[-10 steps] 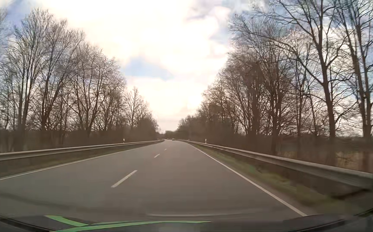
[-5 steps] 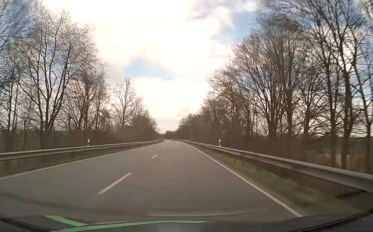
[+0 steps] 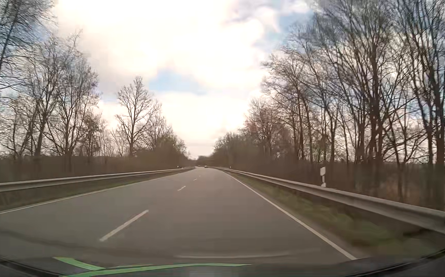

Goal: Follow the waypoints while adhering to traffic rules and regulations

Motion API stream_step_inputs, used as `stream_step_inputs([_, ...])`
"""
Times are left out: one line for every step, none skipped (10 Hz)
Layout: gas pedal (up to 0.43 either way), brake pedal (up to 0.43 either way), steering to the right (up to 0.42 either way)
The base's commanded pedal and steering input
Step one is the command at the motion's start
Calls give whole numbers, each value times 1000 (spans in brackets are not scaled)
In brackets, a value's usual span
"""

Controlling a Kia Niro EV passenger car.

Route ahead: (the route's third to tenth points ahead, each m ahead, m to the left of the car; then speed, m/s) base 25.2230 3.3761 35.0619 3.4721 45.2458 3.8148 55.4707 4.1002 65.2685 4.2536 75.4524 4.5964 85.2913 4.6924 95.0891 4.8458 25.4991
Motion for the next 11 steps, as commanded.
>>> stream_step_inputs([240, 0, -3])
stream_step_inputs([240, 0, -3])
stream_step_inputs([240, 0, -3])
stream_step_inputs([240, 0, -3])
stream_step_inputs([240, 0, -3])
stream_step_inputs([240, 0, -3])
stream_step_inputs([240, 0, -3])
stream_step_inputs([240, 0, -3])
stream_step_inputs([240, 0, -3])
stream_step_inputs([240, 0, -3])
stream_step_inputs([240, 0, -3])
